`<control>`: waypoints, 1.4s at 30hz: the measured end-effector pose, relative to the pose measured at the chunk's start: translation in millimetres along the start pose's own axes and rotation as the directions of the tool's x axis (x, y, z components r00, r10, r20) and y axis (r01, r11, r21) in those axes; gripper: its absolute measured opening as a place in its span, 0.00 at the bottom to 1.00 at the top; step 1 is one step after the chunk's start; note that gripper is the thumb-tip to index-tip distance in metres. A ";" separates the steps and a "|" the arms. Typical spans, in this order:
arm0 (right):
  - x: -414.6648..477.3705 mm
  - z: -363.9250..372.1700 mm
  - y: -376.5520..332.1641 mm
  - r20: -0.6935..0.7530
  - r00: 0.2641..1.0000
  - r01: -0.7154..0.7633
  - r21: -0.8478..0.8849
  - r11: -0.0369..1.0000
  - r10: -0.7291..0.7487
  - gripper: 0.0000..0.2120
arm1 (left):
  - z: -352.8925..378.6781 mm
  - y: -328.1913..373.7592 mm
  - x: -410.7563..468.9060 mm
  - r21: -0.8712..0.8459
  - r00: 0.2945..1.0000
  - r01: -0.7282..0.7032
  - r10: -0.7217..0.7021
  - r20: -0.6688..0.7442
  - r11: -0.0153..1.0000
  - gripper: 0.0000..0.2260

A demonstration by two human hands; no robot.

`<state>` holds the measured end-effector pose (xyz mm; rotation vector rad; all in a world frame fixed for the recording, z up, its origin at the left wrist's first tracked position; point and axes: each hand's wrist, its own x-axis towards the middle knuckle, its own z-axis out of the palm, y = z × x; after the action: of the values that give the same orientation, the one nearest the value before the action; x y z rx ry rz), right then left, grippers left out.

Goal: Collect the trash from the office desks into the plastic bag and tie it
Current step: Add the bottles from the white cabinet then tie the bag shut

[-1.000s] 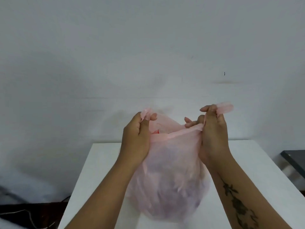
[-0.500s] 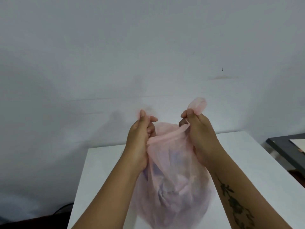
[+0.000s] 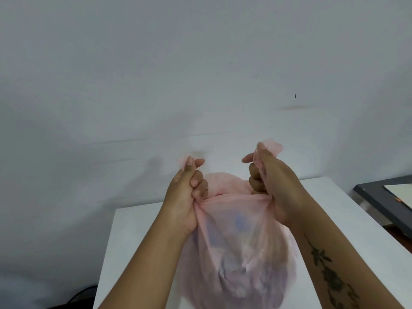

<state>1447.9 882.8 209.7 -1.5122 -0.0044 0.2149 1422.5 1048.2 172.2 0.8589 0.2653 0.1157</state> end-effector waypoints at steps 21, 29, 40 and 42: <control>2.5 -20.9 8.7 0.154 0.988 -0.084 0.322 0.943 0.035 0.18 | -1.6 -3.4 -2.9 -0.137 0.979 0.126 -0.102 0.174 0.982 0.13; -4.2 -8.7 19.1 0.076 0.993 0.059 0.349 0.935 -0.091 0.12 | 5.9 -13.1 -10.1 0.080 0.991 0.069 -0.078 0.112 0.994 0.08; -0.9 -16.8 12.9 0.191 0.981 -0.040 0.377 0.926 -0.036 0.22 | 5.1 -12.4 -7.0 -0.092 0.951 0.156 -0.124 0.284 0.984 0.24; -1.3 -14.1 13.8 0.133 0.990 0.007 0.313 0.950 -0.052 0.10 | 4.7 -13.8 -5.4 -0.078 0.954 0.132 -0.105 0.281 0.988 0.20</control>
<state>1446.7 869.3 195.3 -1.1779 -0.1011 0.2837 1418.5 1034.6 165.6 0.7516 0.0484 -0.1034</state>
